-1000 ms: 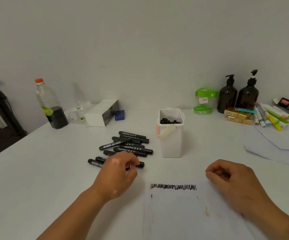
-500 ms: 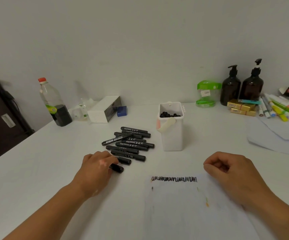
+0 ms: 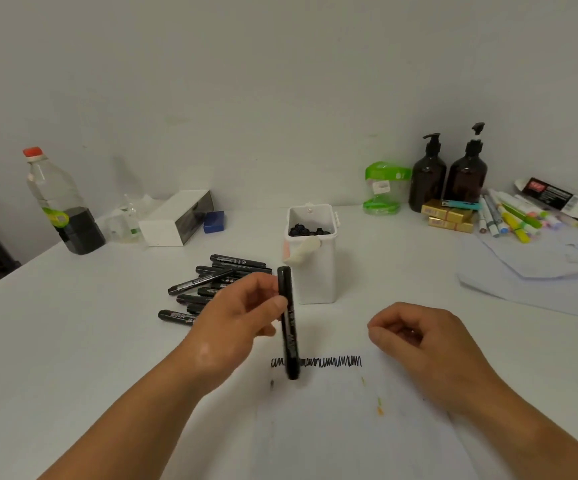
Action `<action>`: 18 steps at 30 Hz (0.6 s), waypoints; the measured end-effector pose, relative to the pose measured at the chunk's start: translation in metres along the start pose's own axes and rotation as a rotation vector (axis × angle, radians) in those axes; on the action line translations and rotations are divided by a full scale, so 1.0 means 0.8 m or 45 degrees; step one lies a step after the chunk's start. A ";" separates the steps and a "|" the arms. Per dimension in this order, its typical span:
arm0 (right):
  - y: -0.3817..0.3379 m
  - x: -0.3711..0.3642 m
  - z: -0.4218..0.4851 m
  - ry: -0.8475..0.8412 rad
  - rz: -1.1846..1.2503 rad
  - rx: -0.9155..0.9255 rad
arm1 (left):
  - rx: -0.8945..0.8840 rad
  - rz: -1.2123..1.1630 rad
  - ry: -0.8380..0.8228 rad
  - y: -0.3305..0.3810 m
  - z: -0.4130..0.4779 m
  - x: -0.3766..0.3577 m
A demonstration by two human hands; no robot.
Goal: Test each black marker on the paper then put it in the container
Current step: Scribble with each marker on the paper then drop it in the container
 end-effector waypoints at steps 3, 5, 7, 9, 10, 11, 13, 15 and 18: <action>-0.002 0.000 -0.001 -0.120 0.081 -0.002 | -0.027 -0.440 -0.138 -0.007 0.020 -0.029; -0.002 -0.002 -0.001 -0.208 0.079 -0.014 | -0.021 -0.598 -0.184 -0.011 0.031 -0.044; -0.001 -0.004 0.000 -0.247 0.082 -0.022 | -0.009 -0.689 -0.199 -0.016 0.038 -0.053; 0.001 -0.002 0.002 -0.209 0.075 -0.033 | -0.002 -0.740 -0.189 -0.023 0.040 -0.057; 0.004 0.000 0.003 -0.173 0.076 -0.041 | 0.004 -0.753 -0.181 -0.026 0.040 -0.058; 0.005 0.003 0.004 -0.130 0.086 -0.053 | 0.008 -0.759 -0.170 -0.030 0.040 -0.057; 0.008 0.009 0.005 -0.055 0.125 -0.063 | 0.003 -0.736 -0.161 -0.037 0.036 -0.053; 0.009 0.014 0.004 0.005 0.188 -0.060 | -0.007 -0.543 -0.176 -0.038 0.031 -0.051; 0.007 0.015 0.003 0.066 0.273 -0.044 | -0.006 0.097 -0.155 -0.037 0.022 -0.054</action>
Point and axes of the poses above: each hand's wrist, its own z-axis towards the middle knuckle, its own x-axis out of the back of the hand, y = z × x, the point moved 3 cm from there along z, towards the middle knuckle, and after that the axes turned 14 degrees about -y, right-handed, at the moved point
